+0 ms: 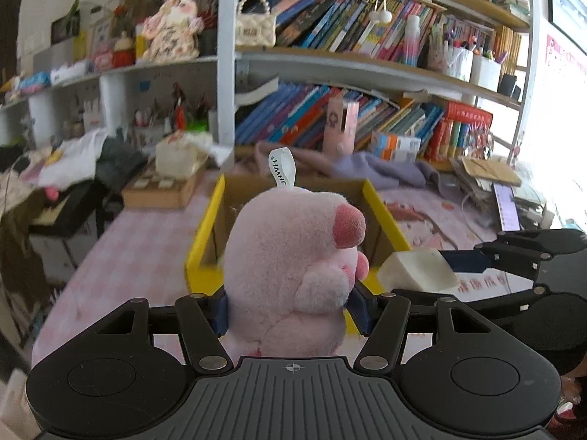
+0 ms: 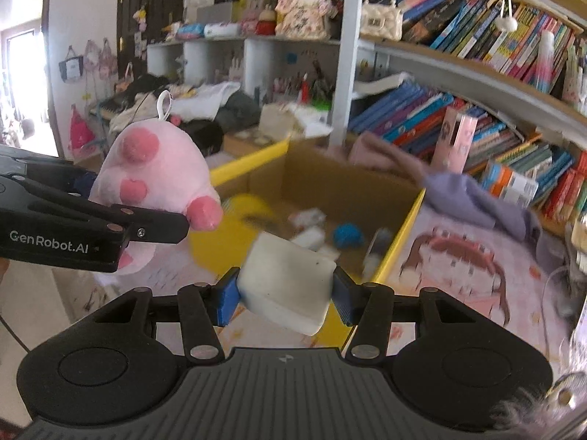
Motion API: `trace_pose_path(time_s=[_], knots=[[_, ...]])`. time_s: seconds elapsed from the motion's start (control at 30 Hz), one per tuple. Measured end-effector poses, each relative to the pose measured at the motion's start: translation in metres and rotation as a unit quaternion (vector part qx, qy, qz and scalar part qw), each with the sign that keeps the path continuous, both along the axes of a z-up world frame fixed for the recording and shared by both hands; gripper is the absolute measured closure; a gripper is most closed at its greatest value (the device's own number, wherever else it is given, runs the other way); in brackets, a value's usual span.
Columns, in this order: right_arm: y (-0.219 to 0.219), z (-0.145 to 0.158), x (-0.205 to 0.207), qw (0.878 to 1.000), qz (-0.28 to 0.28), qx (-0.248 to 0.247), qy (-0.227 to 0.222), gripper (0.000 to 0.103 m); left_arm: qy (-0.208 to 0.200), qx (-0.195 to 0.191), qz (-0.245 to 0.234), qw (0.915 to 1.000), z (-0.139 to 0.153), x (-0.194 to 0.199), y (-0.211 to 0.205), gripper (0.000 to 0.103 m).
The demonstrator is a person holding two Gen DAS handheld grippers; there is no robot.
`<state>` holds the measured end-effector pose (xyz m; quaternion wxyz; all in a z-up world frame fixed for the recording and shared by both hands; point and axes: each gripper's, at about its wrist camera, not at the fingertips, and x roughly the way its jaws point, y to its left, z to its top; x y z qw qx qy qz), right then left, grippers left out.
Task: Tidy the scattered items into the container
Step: 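Lower both tools into the yellow box and open them to drop the items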
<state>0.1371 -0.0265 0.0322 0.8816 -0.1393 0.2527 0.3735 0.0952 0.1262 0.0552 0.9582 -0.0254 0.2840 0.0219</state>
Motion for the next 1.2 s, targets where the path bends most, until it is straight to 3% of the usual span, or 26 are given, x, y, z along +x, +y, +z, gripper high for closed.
trace_pose_path(time_s=[0.23, 0.47, 0.87, 1.0, 1.2], knots=[[0.027, 0.006, 0.076, 1.0, -0.002, -0.016, -0.02, 0.054, 0.029, 0.029, -0.022, 0.9989, -0.003, 0.078, 0.01, 0.042], [0.06, -0.018, 0.149, 0.998, 0.01, -0.067, 0.002, 0.054, 0.096, 0.053, -0.041, 0.9932, -0.023, 0.151, 0.022, 0.042], [0.094, -0.054, 0.197, 0.989, 0.046, -0.14, 0.023, 0.054, 0.178, 0.084, -0.047, 0.9792, -0.056, 0.217, 0.036, 0.039], [0.102, -0.056, 0.203, 0.986, 0.056, -0.155, 0.015, 0.053, 0.178, 0.094, -0.041, 0.9786, -0.058, 0.225, 0.038, 0.031], [0.097, -0.047, 0.205, 0.991, 0.045, -0.125, 0.001, 0.043, 0.117, 0.095, -0.029, 0.9881, -0.038, 0.213, 0.041, 0.023]])
